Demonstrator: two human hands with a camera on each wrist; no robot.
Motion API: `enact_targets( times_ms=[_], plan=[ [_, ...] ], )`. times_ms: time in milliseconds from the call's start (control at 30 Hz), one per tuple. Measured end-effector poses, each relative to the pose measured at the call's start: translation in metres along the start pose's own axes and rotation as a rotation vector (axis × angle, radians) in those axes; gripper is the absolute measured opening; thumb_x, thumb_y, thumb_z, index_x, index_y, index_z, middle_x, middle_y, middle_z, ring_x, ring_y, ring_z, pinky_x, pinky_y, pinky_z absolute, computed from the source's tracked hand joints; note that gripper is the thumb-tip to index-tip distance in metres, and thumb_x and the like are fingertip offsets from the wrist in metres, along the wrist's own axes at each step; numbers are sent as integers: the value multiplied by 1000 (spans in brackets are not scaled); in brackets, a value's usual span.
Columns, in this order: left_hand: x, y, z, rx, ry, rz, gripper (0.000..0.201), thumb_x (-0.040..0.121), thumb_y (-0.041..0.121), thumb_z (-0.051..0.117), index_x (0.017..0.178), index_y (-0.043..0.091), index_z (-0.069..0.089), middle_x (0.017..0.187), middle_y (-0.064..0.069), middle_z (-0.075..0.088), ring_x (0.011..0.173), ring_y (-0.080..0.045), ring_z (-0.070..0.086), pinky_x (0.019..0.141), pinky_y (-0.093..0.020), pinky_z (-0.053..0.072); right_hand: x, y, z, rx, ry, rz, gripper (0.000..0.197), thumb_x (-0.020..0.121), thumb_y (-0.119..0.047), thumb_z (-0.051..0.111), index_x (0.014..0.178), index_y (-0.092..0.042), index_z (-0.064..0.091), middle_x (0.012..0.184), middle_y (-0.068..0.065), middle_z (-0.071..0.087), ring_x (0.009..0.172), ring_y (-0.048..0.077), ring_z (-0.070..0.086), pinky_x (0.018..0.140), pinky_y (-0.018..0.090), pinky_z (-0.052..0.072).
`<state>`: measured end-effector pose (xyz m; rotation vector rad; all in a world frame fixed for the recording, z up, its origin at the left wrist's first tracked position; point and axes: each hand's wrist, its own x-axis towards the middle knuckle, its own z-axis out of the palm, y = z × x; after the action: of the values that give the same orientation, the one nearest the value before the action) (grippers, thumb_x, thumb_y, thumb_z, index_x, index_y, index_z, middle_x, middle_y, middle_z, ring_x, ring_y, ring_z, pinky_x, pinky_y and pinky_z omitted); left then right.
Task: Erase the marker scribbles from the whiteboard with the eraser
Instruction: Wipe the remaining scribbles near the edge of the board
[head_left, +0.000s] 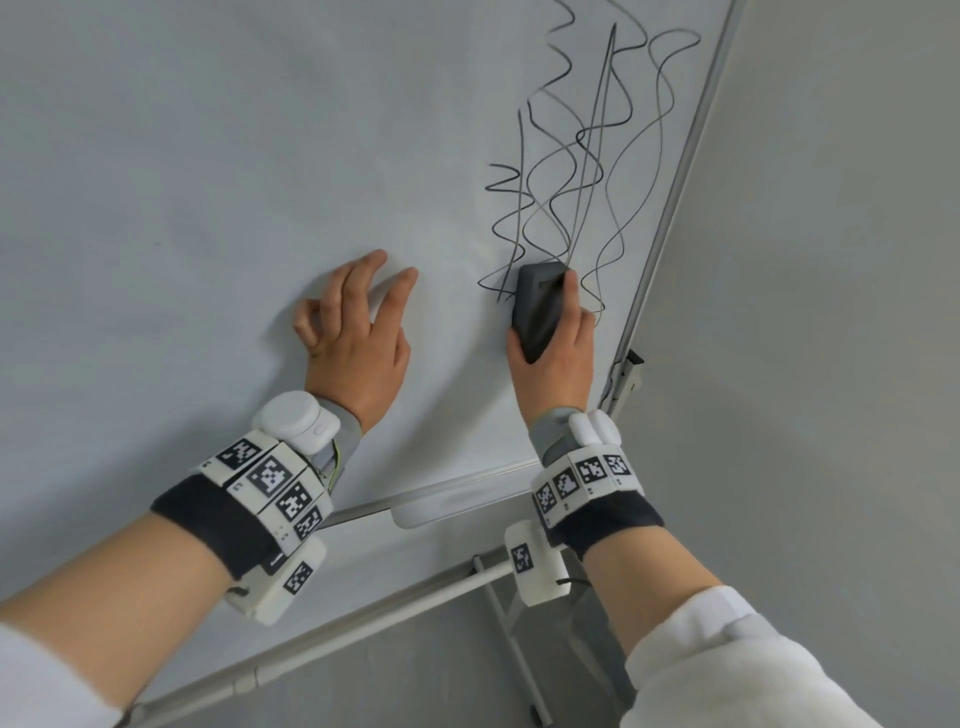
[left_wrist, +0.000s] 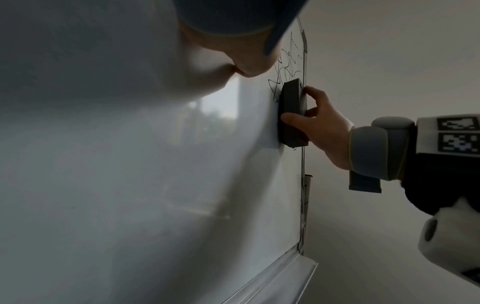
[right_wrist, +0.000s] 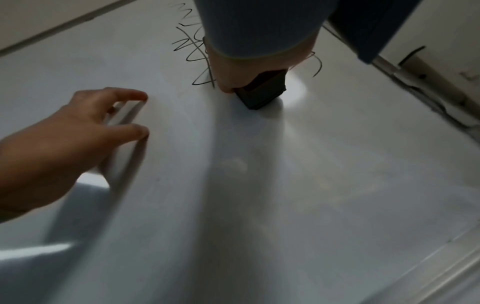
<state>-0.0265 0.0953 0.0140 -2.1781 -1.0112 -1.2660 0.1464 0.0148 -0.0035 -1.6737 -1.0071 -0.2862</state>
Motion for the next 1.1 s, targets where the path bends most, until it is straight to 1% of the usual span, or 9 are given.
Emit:
enact_targets(
  times_ms=[67, 200, 267, 400, 467, 633, 900, 967, 1100],
  plan=[
    [2, 1, -2, -2, 8, 0, 52, 76, 11, 48, 127, 23, 51, 137, -2, 26, 125, -23, 25, 88, -40, 20, -9, -12, 8, 14, -34, -63, 84, 81, -21, 70, 149, -21, 21, 123, 13, 46, 106, 29, 50, 88, 35, 46],
    [3, 3, -4, -21, 0, 12, 50, 78, 14, 44, 127, 23, 51, 138, -2, 25, 126, -22, 24, 89, -41, 19, -21, -28, 19, -43, -77, -265, 86, 76, -22, 76, 142, -26, 22, 113, 15, 52, 97, 31, 54, 72, 31, 46],
    [5, 3, -5, -19, 3, 12, 49, 79, 14, 42, 126, 23, 51, 138, -2, 26, 126, -22, 24, 89, -41, 19, -15, -26, 15, -58, -79, -291, 84, 76, -22, 76, 142, -29, 23, 113, 14, 52, 97, 31, 53, 73, 30, 46],
    [10, 1, -7, -4, 6, 19, 49, 78, 14, 42, 125, 24, 52, 138, -2, 25, 126, -22, 25, 89, -39, 19, 9, -8, -5, 6, -13, -86, 81, 81, -20, 70, 148, -25, 24, 123, 11, 46, 108, 29, 49, 89, 38, 47],
    [11, 1, -8, 5, 4, 21, 49, 78, 14, 42, 124, 24, 52, 138, -2, 25, 125, -22, 24, 89, -38, 19, 19, -4, -13, 12, 41, -20, 81, 83, -21, 67, 149, -24, 21, 124, 9, 45, 109, 28, 49, 89, 38, 48],
    [17, 4, -10, 6, 33, 18, 49, 75, 13, 43, 123, 23, 52, 137, -3, 27, 123, -23, 24, 88, -38, 19, 14, -18, -5, 18, 43, -40, 82, 82, -20, 68, 149, -21, 20, 123, 11, 45, 107, 29, 49, 89, 41, 48],
    [27, 9, -14, -14, 37, 20, 48, 77, 10, 45, 122, 24, 52, 139, -5, 32, 124, -23, 23, 88, -39, 20, 12, -36, -3, -43, -22, -281, 77, 78, -21, 72, 145, -19, 33, 114, 15, 51, 98, 32, 52, 83, 33, 44],
    [32, 9, -16, -15, 22, 24, 48, 76, 10, 47, 122, 24, 53, 138, -8, 39, 124, -22, 23, 88, -38, 19, 22, -26, -13, -39, -3, -210, 78, 80, -20, 70, 146, -20, 29, 119, 14, 49, 102, 31, 50, 88, 30, 40],
    [37, 9, -20, -11, 7, 11, 49, 76, 11, 48, 123, 25, 52, 139, -8, 42, 123, -22, 22, 87, -37, 18, 34, -19, -21, 10, 50, -23, 82, 83, -21, 65, 150, -25, 18, 125, 9, 44, 107, 28, 49, 94, 44, 45]
  ],
)
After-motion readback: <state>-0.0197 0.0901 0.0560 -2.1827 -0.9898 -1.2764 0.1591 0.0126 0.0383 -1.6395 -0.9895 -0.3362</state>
